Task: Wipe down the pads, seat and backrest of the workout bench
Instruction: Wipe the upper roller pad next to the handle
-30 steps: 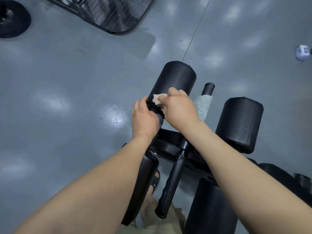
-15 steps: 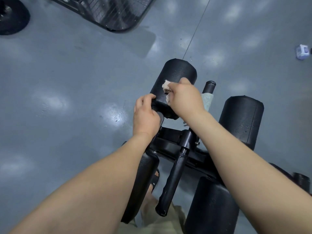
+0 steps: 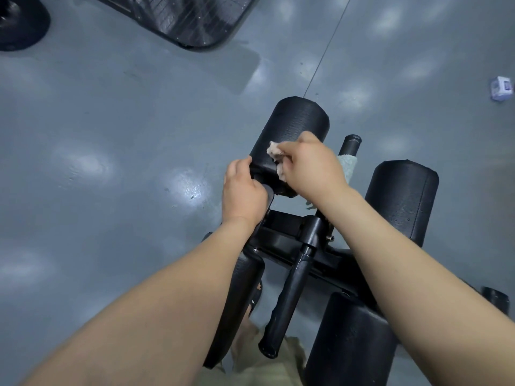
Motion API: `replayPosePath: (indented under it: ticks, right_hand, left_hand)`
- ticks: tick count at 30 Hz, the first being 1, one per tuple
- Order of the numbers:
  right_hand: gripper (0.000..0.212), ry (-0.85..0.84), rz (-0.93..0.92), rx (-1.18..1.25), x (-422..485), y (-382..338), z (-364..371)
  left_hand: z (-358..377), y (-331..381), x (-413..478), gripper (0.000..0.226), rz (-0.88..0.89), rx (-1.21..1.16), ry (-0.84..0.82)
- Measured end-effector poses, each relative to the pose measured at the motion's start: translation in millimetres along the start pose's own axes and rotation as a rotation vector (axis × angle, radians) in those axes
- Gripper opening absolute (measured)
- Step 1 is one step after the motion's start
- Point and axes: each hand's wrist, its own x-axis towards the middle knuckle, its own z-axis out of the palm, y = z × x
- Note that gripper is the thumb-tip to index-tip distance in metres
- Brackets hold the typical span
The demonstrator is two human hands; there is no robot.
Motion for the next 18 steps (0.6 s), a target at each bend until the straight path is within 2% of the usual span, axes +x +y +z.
replayPosePath:
  ticks: [8,13,18]
  right_hand:
    - [0.03,-0.099,-0.179,-0.023,-8,-4,12]
    - [0.037,-0.022,-0.105,-0.031,3,1,9]
    - [0.035,-0.083,-0.198,-0.047,1,1,9]
  left_hand:
    - [0,-2,0,0.053,0.019,-0.013,0.005]
    - [0,-3,1,0.054,0.055,-0.001,0.006]
    - [0,-2,1,0.052,0.05,0.01,0.015]
